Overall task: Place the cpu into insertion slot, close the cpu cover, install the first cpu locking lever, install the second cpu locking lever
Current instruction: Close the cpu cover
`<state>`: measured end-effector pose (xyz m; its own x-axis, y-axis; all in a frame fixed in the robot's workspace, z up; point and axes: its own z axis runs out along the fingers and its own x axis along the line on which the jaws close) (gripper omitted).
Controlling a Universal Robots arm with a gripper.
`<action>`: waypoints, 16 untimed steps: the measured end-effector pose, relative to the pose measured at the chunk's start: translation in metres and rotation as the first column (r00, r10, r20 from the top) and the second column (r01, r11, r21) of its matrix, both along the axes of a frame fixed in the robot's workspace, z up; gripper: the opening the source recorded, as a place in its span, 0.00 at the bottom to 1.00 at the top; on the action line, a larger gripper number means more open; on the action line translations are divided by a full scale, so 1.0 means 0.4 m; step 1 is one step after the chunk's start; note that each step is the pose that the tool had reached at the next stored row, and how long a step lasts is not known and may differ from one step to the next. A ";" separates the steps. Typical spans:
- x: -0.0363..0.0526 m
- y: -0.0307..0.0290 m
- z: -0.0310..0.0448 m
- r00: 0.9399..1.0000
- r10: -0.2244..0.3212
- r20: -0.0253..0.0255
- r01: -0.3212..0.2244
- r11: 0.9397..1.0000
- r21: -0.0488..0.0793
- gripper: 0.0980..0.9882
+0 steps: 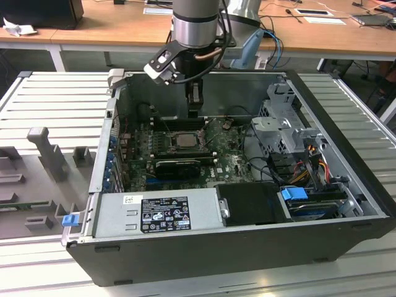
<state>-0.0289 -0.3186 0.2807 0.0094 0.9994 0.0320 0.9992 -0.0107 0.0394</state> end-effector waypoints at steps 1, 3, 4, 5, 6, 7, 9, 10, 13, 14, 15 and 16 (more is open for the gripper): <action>0.001 0.000 0.001 1.000 0.000 0.000 0.000 1.000 0.000 0.01; 0.006 0.000 0.002 1.000 0.000 0.000 0.000 1.000 0.000 0.01; 0.009 0.000 0.003 1.000 0.000 -0.001 0.000 1.000 0.000 0.01; 0.013 0.000 0.004 1.000 0.000 -0.001 0.000 1.000 0.000 0.01; 0.016 0.000 0.005 1.000 0.000 -0.001 0.000 1.000 0.000 0.01; 0.019 0.000 0.005 1.000 0.000 -0.001 0.000 1.000 0.000 0.01; 0.021 0.000 0.011 1.000 0.000 -0.002 0.000 1.000 0.000 0.01; 0.021 0.000 0.017 1.000 0.000 -0.002 0.000 1.000 0.000 0.01; 0.022 0.000 0.029 1.000 0.000 -0.002 0.000 1.000 0.000 0.01; 0.022 0.000 0.032 1.000 0.000 -0.002 0.000 1.000 0.000 0.01; 0.023 0.000 0.036 1.000 0.000 -0.002 0.000 1.000 0.000 0.01; 0.023 0.000 0.041 1.000 0.000 -0.002 0.000 1.000 0.000 0.01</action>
<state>-0.0195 -0.3186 0.2971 0.0096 0.9994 0.0318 0.9992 -0.0108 0.0377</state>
